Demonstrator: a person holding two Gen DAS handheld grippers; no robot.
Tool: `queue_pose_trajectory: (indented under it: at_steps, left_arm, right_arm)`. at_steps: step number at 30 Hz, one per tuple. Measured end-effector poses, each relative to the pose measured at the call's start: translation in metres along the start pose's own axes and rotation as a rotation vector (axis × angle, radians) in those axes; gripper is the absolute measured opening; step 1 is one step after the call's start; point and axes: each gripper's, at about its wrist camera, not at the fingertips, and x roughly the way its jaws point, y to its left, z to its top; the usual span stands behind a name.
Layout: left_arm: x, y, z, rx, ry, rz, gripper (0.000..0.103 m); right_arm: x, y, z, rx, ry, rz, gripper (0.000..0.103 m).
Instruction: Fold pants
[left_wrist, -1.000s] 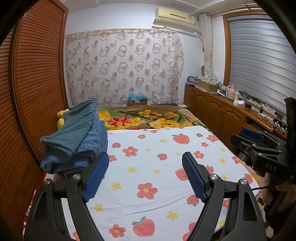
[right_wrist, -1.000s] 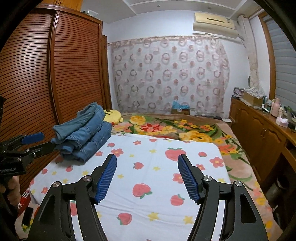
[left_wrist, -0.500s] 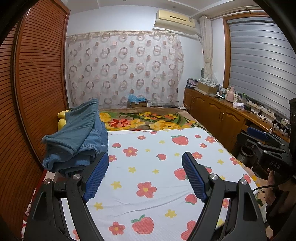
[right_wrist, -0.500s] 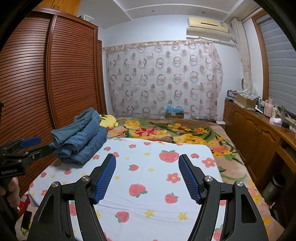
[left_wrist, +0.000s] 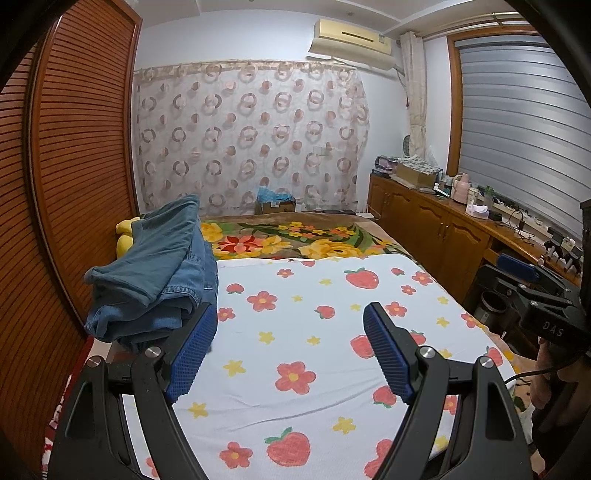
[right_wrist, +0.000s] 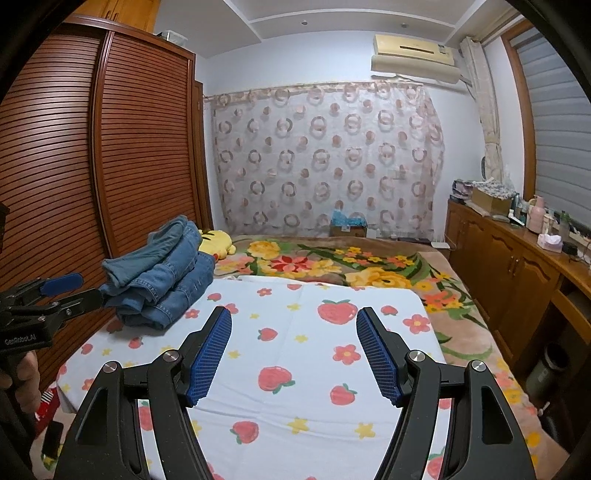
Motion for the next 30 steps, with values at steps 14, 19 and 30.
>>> queue_pose_trajectory:
  at_steps: [14, 19, 30]
  left_arm:
    - [0.0020, 0.0050, -0.0004, -0.001, 0.002, 0.000, 0.082]
    - [0.0019, 0.0041, 0.0002, -0.001, 0.003, 0.000, 0.082]
    - [0.0019, 0.0041, 0.0003, -0.002, 0.003, 0.000, 0.082]
  right_arm:
    - [0.0003, -0.0031, -0.0002, 0.000, 0.005, -0.006, 0.072]
    - [0.0002, -0.0038, -0.0001, 0.005, 0.008, -0.005, 0.072]
    - [-0.0002, -0.0048, -0.0005, 0.008, 0.003, -0.007, 0.072]
